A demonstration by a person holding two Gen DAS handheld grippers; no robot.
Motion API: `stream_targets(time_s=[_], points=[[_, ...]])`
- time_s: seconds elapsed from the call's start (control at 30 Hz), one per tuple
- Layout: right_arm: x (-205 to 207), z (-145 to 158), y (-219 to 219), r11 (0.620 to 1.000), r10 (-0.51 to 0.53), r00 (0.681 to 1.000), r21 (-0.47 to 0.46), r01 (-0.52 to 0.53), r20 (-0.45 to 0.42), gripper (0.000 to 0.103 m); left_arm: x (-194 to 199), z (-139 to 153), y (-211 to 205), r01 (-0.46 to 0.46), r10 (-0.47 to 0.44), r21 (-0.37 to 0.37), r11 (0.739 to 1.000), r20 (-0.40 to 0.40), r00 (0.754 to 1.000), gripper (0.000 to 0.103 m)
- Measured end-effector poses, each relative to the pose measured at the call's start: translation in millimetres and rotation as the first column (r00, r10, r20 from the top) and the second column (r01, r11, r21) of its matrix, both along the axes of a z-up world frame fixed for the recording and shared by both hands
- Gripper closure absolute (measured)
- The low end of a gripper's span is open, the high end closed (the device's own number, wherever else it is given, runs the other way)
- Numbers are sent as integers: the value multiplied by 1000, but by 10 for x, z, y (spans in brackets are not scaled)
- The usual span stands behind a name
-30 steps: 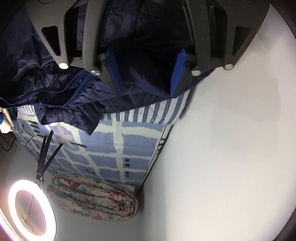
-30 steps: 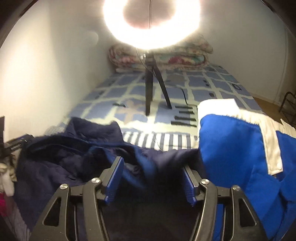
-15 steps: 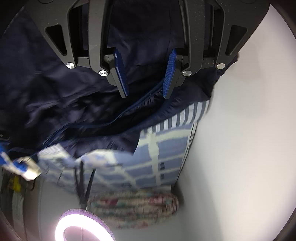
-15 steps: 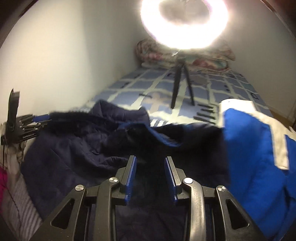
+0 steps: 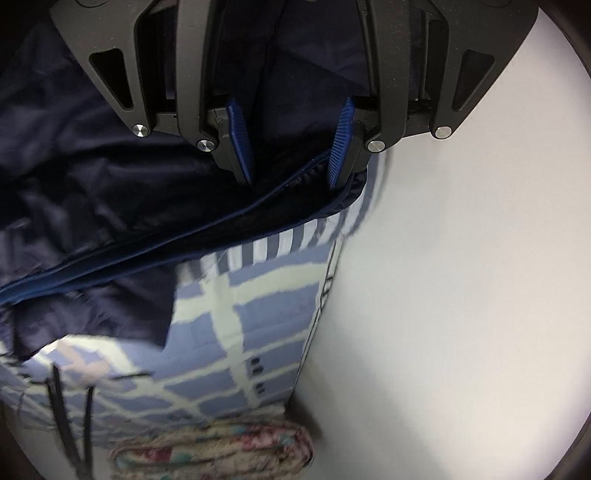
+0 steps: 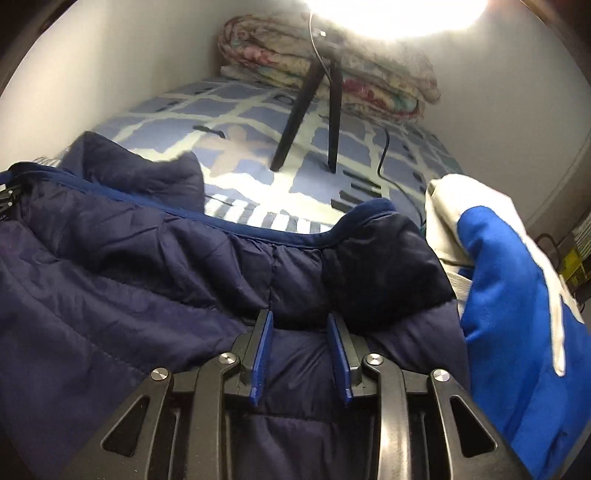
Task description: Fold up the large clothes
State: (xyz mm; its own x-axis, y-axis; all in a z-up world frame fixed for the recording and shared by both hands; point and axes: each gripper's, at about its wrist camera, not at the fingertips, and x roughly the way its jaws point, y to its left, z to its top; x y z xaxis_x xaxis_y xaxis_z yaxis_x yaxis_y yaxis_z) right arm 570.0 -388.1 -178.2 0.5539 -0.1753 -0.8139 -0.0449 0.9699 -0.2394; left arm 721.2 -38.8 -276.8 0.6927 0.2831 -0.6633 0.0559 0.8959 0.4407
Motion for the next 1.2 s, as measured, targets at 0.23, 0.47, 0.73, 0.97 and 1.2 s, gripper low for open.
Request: stream_targets(time_s=[0.23, 0.47, 0.73, 0.97, 1.2], points=[[-1005, 628, -344, 961, -35, 994, 277, 6, 100, 52, -897, 560, -203, 233, -225, -194, 953, 67, 972, 60], [-2183, 567, -644, 932, -135, 989, 347, 105, 64, 33, -1106, 485, -887, 331, -323, -171, 928, 74, 943, 60], [-2571, -37, -999, 794, -355, 932, 502, 343, -76, 24, -915, -234, -1336, 344, -346, -38, 938, -48, 937, 60], [-2716, -113, -1106, 715, -423, 902, 579, 392, -88, 19, -1267, 402, -950, 320, -315, -236, 917, 62, 947, 60], [-3089, -150, -1188, 672, -448, 889, 618, 407, -97, 18, -1865, 129, -1045, 388, -399, -263, 883, 14, 917, 60]])
